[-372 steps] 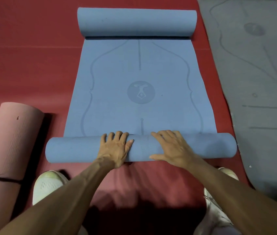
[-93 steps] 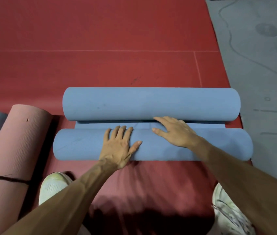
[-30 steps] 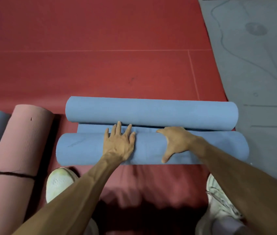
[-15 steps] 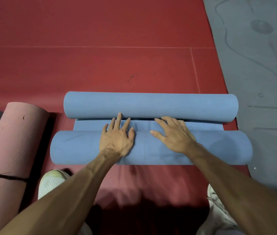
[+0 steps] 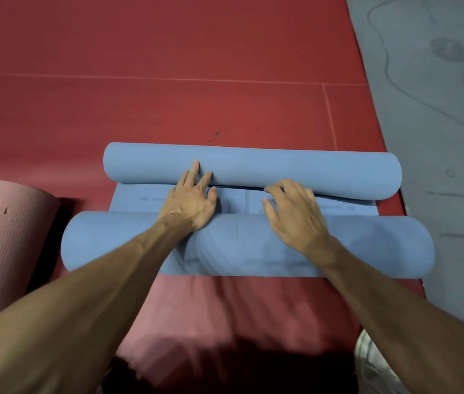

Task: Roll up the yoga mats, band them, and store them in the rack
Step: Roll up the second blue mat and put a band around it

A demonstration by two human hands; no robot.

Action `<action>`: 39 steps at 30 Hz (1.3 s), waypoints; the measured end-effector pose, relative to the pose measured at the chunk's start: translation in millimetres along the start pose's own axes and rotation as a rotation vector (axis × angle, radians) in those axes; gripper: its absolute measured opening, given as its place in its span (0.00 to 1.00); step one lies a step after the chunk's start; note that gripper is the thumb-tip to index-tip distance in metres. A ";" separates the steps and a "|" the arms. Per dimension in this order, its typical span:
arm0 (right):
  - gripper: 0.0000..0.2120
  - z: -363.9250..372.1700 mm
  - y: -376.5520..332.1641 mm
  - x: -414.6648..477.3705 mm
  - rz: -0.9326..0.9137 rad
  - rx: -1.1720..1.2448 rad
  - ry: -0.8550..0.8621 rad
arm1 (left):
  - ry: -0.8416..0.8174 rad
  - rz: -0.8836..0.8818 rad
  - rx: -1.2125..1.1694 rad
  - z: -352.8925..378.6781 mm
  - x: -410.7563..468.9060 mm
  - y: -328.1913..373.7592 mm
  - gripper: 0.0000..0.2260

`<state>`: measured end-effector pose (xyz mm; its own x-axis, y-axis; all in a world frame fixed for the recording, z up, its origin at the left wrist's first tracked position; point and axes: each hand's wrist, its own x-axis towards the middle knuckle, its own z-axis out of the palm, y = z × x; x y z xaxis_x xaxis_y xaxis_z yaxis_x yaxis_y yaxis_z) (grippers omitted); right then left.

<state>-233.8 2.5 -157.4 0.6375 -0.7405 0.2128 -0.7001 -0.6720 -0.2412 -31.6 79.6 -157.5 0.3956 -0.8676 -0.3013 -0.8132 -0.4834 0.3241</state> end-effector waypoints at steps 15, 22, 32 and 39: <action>0.60 -22.9 -6.6 -13.0 -0.244 -0.164 -0.582 | 0.160 0.141 0.037 -5.3 32.0 -5.0 0.26; 0.55 -27.2 -5.4 14.7 -0.155 -0.028 -0.626 | 0.112 0.098 0.114 -5.7 -26.9 3.6 0.24; 0.49 -43.7 -9.4 -7.1 -0.065 0.090 -0.804 | 0.062 0.071 0.228 13.6 -113.0 8.5 0.34; 0.53 -45.3 -9.2 -25.2 -0.103 0.081 -0.703 | 0.082 0.060 0.251 19.7 -113.8 8.5 0.32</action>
<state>-258.0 27.0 -117.7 0.7750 -0.4763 -0.4154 -0.6161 -0.7159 -0.3285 -91.9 176.5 -138.2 0.3683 -0.9055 -0.2110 -0.9127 -0.3954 0.1037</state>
